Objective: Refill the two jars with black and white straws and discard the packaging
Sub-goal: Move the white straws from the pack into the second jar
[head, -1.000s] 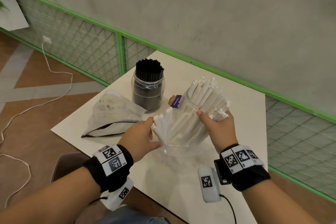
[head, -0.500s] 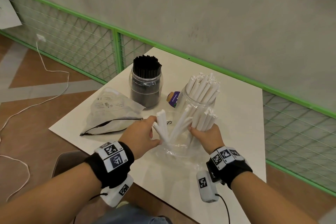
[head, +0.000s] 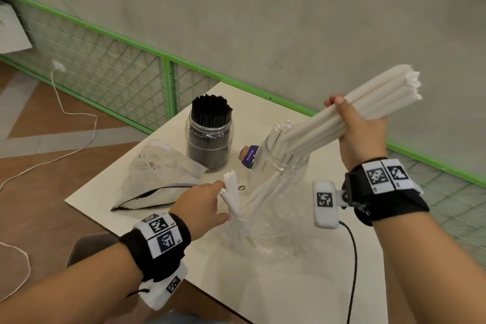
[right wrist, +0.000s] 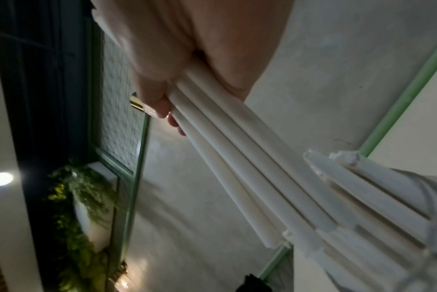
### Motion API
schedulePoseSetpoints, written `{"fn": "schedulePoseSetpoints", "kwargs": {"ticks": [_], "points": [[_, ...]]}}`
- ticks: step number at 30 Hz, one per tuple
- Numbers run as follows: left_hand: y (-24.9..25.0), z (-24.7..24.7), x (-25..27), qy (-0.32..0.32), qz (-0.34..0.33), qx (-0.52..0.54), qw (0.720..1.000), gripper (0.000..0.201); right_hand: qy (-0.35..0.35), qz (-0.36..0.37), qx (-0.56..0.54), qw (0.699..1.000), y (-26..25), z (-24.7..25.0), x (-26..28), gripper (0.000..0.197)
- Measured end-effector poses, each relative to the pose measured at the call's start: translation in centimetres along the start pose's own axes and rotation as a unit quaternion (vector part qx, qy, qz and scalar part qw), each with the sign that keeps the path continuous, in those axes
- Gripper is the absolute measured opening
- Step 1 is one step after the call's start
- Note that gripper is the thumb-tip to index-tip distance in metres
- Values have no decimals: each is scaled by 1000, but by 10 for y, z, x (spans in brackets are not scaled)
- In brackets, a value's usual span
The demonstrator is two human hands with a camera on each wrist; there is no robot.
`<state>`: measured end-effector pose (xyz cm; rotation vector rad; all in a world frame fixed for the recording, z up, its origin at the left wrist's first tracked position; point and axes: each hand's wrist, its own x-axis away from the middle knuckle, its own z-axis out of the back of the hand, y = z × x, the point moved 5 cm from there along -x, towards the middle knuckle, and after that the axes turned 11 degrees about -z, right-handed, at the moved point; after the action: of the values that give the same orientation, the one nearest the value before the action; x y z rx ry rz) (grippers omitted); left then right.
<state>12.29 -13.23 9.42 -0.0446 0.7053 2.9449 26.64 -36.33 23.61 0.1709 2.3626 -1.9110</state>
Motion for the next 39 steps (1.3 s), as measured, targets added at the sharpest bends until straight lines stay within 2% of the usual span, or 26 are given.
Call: {"fn": "schedulePoseSetpoints", "kwargs": {"ticks": [3,5,10,14,17,21,24,27,33,36,39], "points": [[0,1,-1,-1,1,3,1000,37,10,-8,47,999,17,-6,-17,9],[1,1,-2,-3,1,4,1000,36,9,-21,98,995,37,-9,-23,4],[2,2,-5,-14,0,9,1000,36,1,-90,138,986,81,-9,-36,26],[3,3,-9,-25,-2,4,1000,37,-15,-116,173,978,90,-12,-41,32],[4,3,-10,-25,-6,4,1000,36,-19,-102,147,984,76,-18,-45,44],[4,2,-9,-28,-8,2,1000,36,-34,-55,86,994,50,-28,-56,39],[3,3,-8,-31,-5,-1,999,37,-52,-19,146,988,49,-33,-57,29],[4,3,-8,-34,-1,-1,999,37,-48,33,259,964,63,-36,-48,12],[6,3,-9,-39,6,-3,999,37,-117,-10,321,940,97,-42,-28,11],[6,4,-9,-38,5,-3,999,38,-117,8,345,931,94,-39,-29,21],[5,6,-8,-36,4,0,999,38,-124,49,342,930,80,-43,-30,22]]}}
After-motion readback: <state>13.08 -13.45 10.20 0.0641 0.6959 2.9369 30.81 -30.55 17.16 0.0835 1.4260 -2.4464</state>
